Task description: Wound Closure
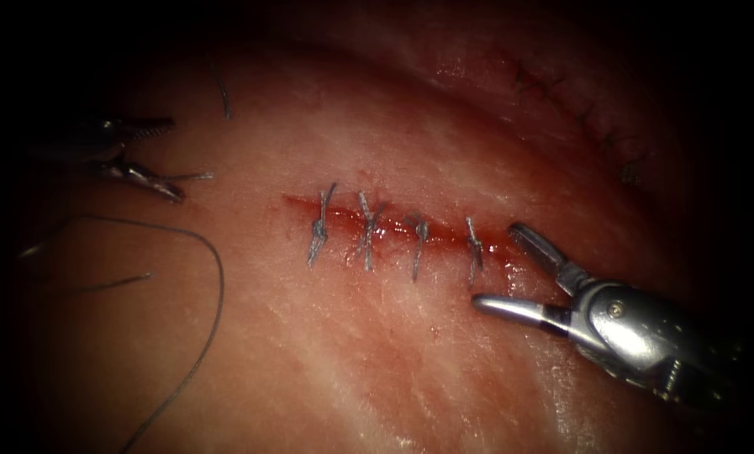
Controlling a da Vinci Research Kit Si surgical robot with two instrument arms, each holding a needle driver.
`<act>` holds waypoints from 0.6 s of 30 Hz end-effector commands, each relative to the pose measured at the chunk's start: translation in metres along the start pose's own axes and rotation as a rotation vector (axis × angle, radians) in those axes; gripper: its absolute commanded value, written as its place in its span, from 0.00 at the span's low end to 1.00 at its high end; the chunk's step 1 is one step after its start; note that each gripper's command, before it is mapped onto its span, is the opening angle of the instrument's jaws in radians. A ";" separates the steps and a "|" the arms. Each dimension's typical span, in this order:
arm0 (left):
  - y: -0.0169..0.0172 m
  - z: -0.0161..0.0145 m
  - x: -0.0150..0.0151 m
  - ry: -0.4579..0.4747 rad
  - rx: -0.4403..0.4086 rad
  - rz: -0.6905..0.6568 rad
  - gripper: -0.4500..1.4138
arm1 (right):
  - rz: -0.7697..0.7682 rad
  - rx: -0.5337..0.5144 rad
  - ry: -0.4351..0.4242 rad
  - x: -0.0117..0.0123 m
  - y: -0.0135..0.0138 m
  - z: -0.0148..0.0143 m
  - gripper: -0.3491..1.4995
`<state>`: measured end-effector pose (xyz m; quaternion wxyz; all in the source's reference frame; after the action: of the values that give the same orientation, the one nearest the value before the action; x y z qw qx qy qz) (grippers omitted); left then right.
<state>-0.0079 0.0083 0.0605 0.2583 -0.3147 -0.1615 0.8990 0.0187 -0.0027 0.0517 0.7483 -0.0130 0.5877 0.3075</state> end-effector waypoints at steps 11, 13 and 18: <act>-0.0020 -0.0013 0.0014 -0.144 0.192 0.195 0.50 | -0.104 0.089 -0.044 0.0039 -0.0016 0.0035 0.85; -0.0023 -0.0011 0.0028 -0.129 0.217 0.242 0.51 | -0.125 0.127 -0.083 0.0054 -0.0018 0.0051 0.75; -0.0027 -0.0011 0.0056 -0.038 0.332 0.337 0.49 | -0.143 0.178 -0.108 0.0066 -0.0024 0.0071 0.21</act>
<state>-0.0100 0.0148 0.0572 0.1525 -0.2782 0.0534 0.9468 0.0259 0.0013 0.0466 0.7988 0.0252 0.5670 0.1996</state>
